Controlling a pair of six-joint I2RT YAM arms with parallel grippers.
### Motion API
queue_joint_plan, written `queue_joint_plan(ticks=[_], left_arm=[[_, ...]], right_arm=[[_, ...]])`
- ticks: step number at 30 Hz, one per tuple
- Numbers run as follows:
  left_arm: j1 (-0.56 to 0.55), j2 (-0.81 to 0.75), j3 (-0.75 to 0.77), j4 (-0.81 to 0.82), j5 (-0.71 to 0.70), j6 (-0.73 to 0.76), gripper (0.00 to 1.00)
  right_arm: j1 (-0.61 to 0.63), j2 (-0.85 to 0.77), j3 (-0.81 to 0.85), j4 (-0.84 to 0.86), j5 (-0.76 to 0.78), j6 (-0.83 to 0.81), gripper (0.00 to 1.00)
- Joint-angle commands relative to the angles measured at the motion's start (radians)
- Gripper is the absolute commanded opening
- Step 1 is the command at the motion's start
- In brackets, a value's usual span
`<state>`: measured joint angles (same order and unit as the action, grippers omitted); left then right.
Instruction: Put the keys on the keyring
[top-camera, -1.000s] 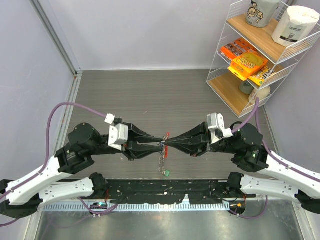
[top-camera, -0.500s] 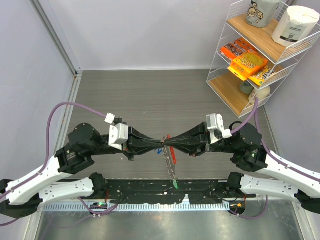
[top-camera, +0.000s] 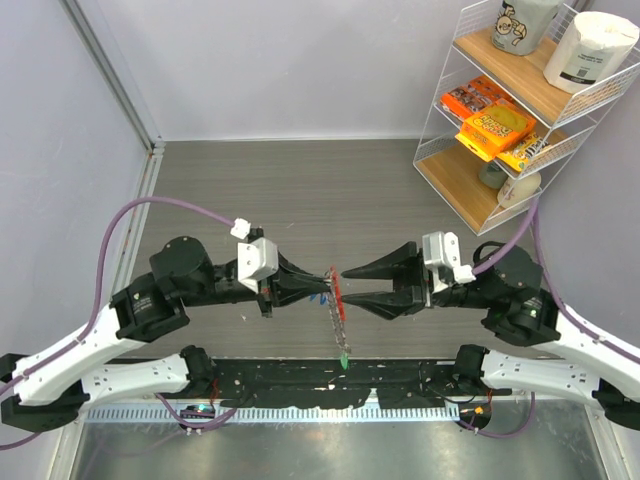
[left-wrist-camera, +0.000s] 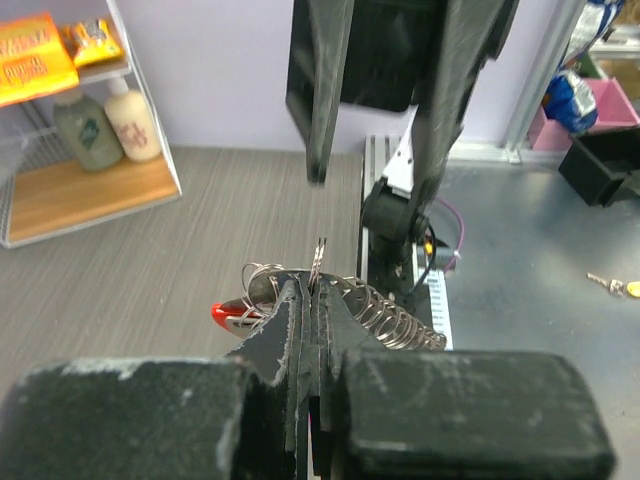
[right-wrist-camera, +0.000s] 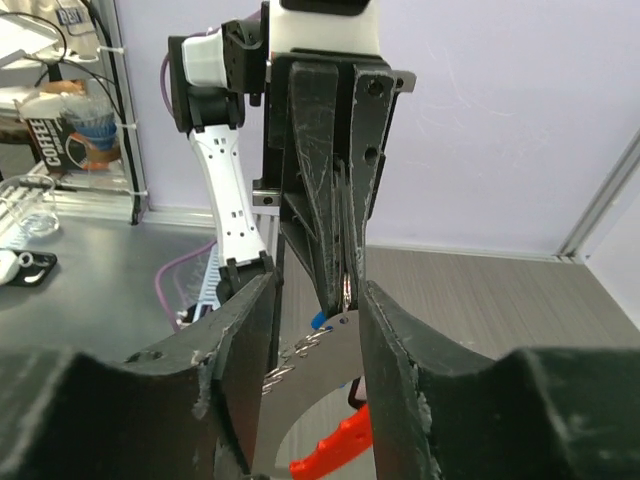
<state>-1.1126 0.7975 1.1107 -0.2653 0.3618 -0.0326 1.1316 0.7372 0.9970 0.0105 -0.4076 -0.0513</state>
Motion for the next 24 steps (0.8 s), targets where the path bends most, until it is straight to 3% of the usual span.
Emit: queue_joint_plan(ticks=[1, 8, 24], left_arm=[[-0.001, 0.023, 0.104, -0.147, -0.014, 0.058, 0.00], [-0.001, 0.103, 0.196, -0.333, 0.051, 0.094, 0.00], [-0.001, 0.204, 0.251, -0.477, 0.106, 0.115, 0.00]], right_arm=[[0.007, -0.030, 0.119, -0.219, 0.041, -0.093, 0.47], [0.007, 0.021, 0.258, -0.530, 0.053, -0.194, 0.53], [0.007, 0.162, 0.287, -0.592, 0.026, -0.259, 0.51]])
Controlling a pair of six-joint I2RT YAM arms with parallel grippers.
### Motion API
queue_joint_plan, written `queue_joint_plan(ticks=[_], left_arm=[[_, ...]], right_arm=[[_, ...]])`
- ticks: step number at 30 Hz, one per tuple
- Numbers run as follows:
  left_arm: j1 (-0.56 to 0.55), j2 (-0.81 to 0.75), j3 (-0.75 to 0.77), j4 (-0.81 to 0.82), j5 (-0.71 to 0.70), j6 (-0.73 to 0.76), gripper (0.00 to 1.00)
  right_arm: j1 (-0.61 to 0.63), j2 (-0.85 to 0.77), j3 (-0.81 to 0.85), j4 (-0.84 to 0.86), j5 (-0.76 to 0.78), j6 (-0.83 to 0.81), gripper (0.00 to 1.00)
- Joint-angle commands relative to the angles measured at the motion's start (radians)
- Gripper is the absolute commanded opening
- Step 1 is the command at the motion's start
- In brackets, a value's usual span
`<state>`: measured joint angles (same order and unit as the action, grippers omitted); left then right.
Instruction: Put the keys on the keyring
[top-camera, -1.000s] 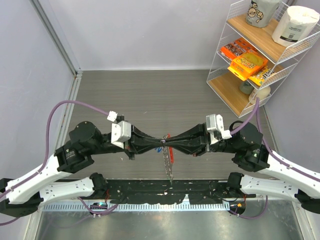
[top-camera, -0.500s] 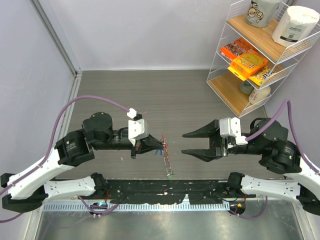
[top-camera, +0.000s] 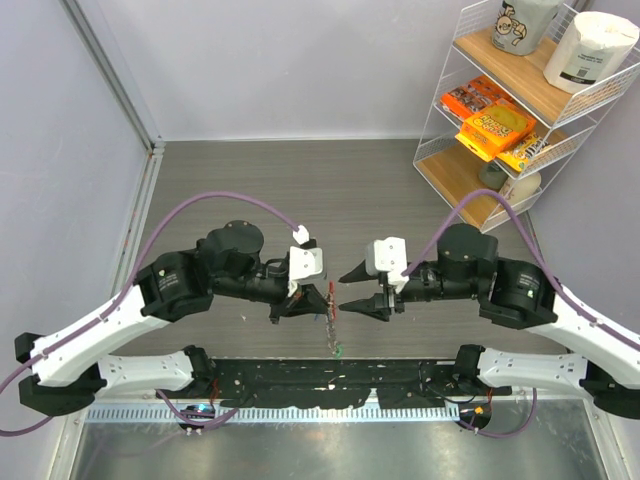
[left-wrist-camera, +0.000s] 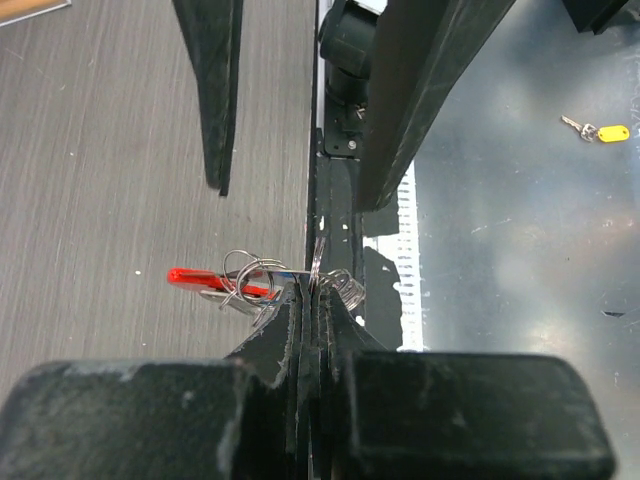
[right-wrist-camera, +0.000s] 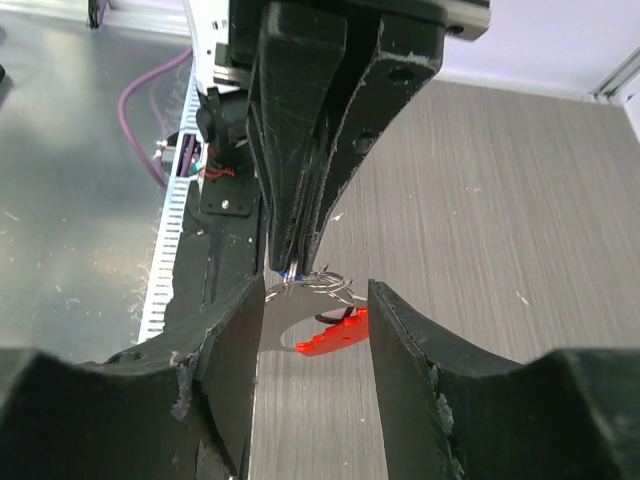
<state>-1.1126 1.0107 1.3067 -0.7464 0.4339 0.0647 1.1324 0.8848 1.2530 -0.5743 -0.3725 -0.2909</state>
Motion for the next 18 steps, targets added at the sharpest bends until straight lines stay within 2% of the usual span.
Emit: queue_joint_plan(ticks=[1, 7, 10, 18], left_arm=[[-0.003, -0.008, 0.058, 0.001, 0.034, 0.018, 0.00], [-0.001, 0.008, 0.068, -0.005, 0.035, 0.026, 0.00], [-0.001, 0.011, 0.069, -0.013, 0.026, 0.030, 0.00], [-0.001, 0.011, 0.063, -0.010, 0.009, 0.029, 0.00]], right_arm=[[0.006, 0.025, 0.029, -0.001, -0.012, -0.017, 0.51], [0.006, 0.051, 0.011, 0.030, -0.032, 0.004, 0.47], [0.006, 0.057, 0.006, 0.036, -0.042, 0.009, 0.41], [0.006, 0.089, 0.016, 0.036, -0.069, 0.015, 0.40]])
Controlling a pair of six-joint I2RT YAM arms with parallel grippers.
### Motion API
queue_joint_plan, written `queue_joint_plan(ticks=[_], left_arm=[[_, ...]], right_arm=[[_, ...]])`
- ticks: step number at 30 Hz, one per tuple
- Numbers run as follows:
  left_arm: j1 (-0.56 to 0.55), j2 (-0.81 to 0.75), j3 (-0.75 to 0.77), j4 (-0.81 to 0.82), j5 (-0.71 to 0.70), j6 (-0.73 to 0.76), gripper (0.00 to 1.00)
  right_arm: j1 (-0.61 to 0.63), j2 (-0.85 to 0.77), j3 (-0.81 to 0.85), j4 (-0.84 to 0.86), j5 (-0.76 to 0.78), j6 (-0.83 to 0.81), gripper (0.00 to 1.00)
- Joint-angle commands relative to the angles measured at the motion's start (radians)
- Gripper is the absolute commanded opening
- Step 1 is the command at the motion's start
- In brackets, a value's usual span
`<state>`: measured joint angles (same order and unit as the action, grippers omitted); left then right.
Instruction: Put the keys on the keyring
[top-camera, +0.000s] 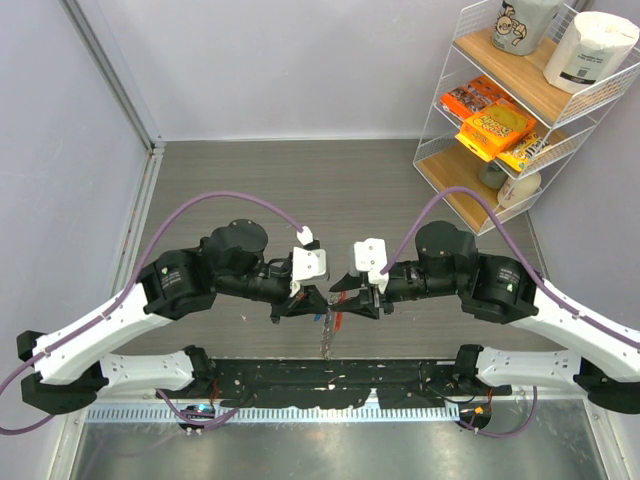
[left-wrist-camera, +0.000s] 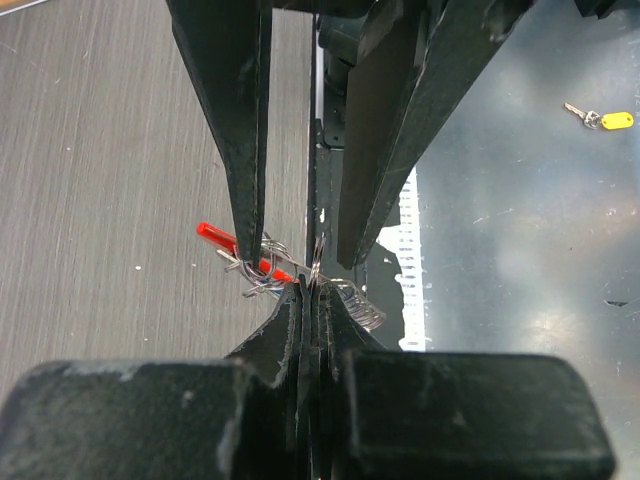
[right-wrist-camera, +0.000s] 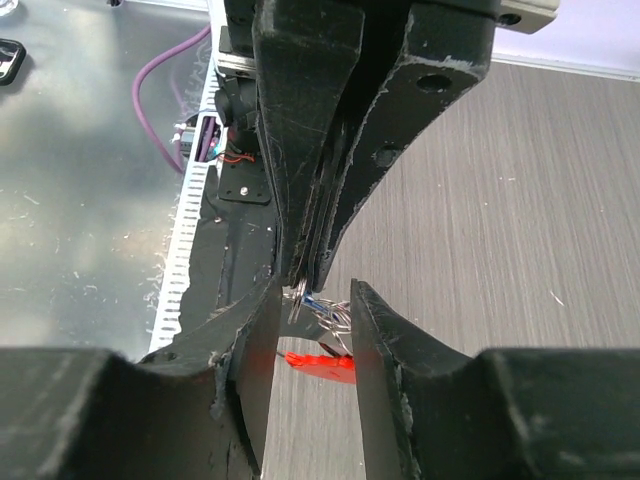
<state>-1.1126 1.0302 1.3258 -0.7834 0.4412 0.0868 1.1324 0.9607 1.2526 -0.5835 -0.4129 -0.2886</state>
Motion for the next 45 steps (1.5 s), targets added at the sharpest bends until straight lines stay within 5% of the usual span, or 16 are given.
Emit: queue_joint_plan(ticks=[1, 13, 29, 33, 41, 45], left_arm=[[-0.001, -0.012, 0.043, 0.027, 0.001, 0.007, 0.00], [-0.001, -0.019, 0.039, 0.033, -0.010, 0.008, 0.00], [-0.001, -0.032, 0.038, 0.064, -0.027, -0.002, 0.00], [-0.001, -0.035, 0.039, 0.067, -0.024, -0.005, 0.00], [-0.001, -0.081, 0.000, 0.136, -0.029, -0.016, 0.00], [-0.001, -0.140, -0.056, 0.229, -0.032, -0.016, 0.17]], right_arm=[[0.004, 0.016, 0.015, 0.044, -0.032, 0.012, 0.40], [0.006, 0.032, 0.018, 0.044, -0.047, 0.016, 0.19], [0.006, 0.033, 0.005, 0.050, -0.066, 0.022, 0.19], [0.004, 0.039, 0.004, 0.056, -0.070, 0.023, 0.06], [0.004, 0.004, -0.024, 0.094, -0.049, 0.037, 0.06], [0.006, -0.042, -0.048, 0.152, -0.030, 0.069, 0.06]])
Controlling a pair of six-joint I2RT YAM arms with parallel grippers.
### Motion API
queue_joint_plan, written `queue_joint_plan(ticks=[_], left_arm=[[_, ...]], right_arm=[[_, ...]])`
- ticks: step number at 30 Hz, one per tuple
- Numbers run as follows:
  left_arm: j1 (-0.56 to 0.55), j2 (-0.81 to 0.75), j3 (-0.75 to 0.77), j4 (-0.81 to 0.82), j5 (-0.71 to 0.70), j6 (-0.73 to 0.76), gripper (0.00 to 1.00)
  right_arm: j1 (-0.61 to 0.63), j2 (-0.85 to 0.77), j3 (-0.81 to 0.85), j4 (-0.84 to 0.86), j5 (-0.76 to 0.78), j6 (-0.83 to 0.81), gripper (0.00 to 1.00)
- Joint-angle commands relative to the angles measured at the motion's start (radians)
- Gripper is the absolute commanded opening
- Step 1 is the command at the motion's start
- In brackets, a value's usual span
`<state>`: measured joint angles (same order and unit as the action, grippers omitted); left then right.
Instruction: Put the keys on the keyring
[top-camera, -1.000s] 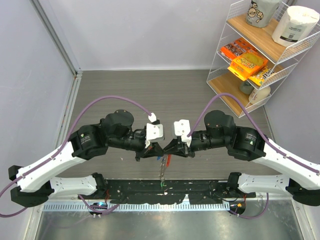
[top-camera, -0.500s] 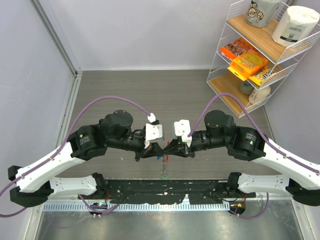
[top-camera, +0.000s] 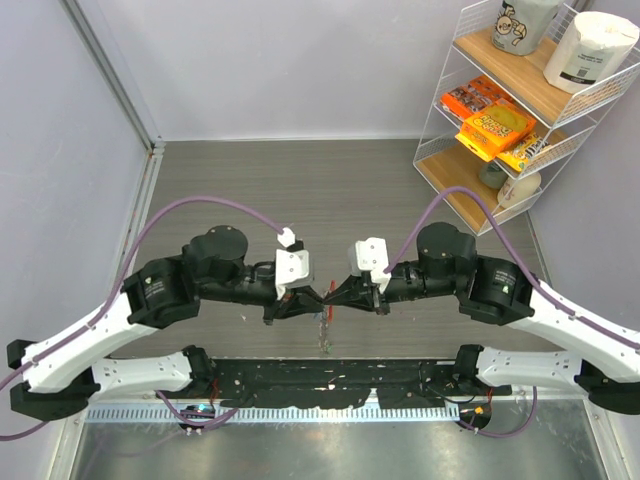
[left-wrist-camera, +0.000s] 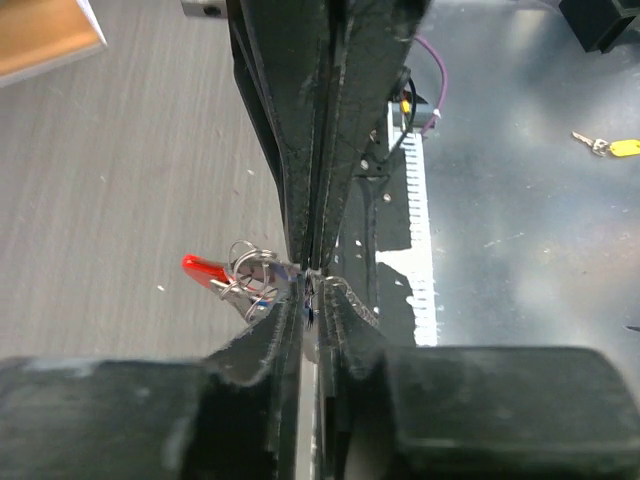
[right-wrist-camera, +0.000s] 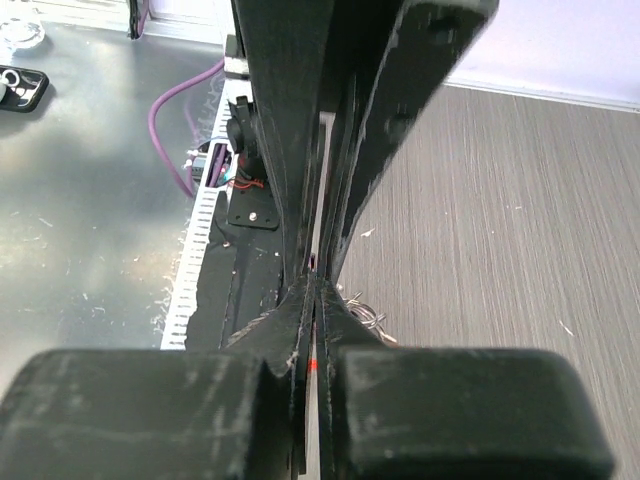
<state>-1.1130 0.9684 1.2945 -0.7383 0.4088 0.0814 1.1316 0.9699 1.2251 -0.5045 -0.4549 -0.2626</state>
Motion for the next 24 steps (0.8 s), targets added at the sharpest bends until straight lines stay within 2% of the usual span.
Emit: queue_joint_plan(ticks=[1, 3, 8, 14, 24], left_arm=[[-0.002, -0.094, -0.040, 0.210, -0.004, -0.011, 0.23], [-0.001, -0.126, -0.067, 0.253, -0.013, -0.011, 0.30], [-0.001, -0.188, -0.124, 0.350, -0.034, -0.014, 0.38], [-0.001, -0.175, -0.127, 0.384, -0.002, -0.031, 0.39], [-0.001, -0.158, -0.141, 0.427, 0.044, -0.045, 0.40]], right_arm=[[0.007, -0.068, -0.027, 0.104, 0.013, 0.048, 0.06], [0.007, -0.095, -0.042, 0.142, 0.030, 0.068, 0.06], [0.007, -0.129, -0.065, 0.196, 0.061, 0.112, 0.06], [0.007, -0.158, -0.096, 0.306, 0.065, 0.178, 0.06], [0.007, -0.172, -0.108, 0.362, 0.074, 0.210, 0.06]])
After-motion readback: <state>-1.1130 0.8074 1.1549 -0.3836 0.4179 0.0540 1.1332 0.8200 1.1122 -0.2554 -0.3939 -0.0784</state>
